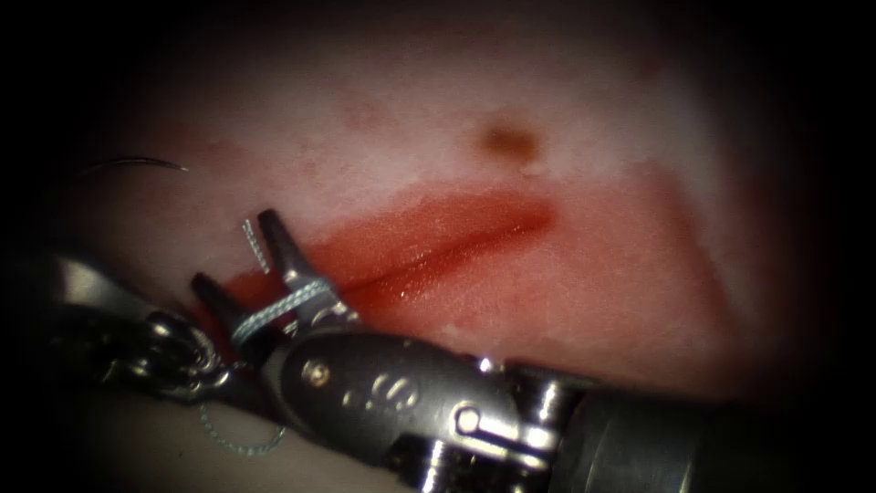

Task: Wound Closure
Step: With the right tool grab the short suture end, then tail is too short, pull it back through.

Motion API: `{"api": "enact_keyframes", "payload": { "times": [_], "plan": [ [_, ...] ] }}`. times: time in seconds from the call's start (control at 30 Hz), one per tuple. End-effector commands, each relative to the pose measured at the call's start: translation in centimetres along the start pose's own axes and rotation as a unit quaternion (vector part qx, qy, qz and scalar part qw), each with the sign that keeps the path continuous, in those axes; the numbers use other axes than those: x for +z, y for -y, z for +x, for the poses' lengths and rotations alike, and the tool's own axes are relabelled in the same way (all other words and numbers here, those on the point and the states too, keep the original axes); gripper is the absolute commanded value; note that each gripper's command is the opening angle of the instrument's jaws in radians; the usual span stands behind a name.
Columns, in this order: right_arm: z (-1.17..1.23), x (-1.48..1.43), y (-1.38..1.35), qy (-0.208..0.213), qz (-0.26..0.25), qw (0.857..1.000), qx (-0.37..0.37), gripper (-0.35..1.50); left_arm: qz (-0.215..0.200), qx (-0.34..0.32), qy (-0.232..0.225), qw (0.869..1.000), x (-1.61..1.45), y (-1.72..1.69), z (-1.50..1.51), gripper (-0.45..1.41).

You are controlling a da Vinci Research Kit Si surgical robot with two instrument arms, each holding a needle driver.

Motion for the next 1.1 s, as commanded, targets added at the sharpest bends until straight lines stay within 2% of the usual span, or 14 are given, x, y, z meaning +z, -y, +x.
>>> {"api": "enact_keyframes", "payload": {
  "times": [0.03,0.1,0.23,0.73,0.83,0.87,0.9,1.1],
  "plan": [
    [0.10,0.09,0.03,-0.003,0.000,1.000,0.001,0.63,0.000,0.003,0.002,1.000,-0.03,0.05,-0.10,-0.45],
    [0.09,0.10,0.03,-0.004,0.000,1.000,0.001,0.69,0.000,0.003,0.002,1.000,-0.03,0.05,-0.10,-0.45],
    [0.06,0.10,0.03,-0.003,-0.001,1.000,-0.001,0.17,0.000,0.003,0.002,1.000,-0.03,0.05,-0.10,-0.45],
    [0.03,0.10,0.05,-0.002,-0.002,1.000,-0.003,0.16,-0.001,0.001,-0.003,1.000,0.04,0.10,-0.16,-0.45],
    [0.01,0.11,0.06,-0.003,-0.003,1.000,0.002,0.05,-0.001,0.001,-0.004,1.000,0.04,0.11,-0.16,-0.45],
    [0.01,0.11,0.06,-0.003,-0.003,1.000,0.002,-0.06,-0.001,0.001,-0.006,1.000,0.03,0.11,-0.16,-0.45],
    [0.01,0.11,0.06,-0.001,-0.004,1.000,0.005,-0.35,-0.001,0.001,-0.006,1.000,0.03,0.11,-0.16,-0.45],
    [0.01,0.11,0.06,0.006,-0.004,1.000,0.013,-0.35,-0.001,0.002,-0.007,1.000,0.03,0.11,-0.16,-0.45]
  ]
}}
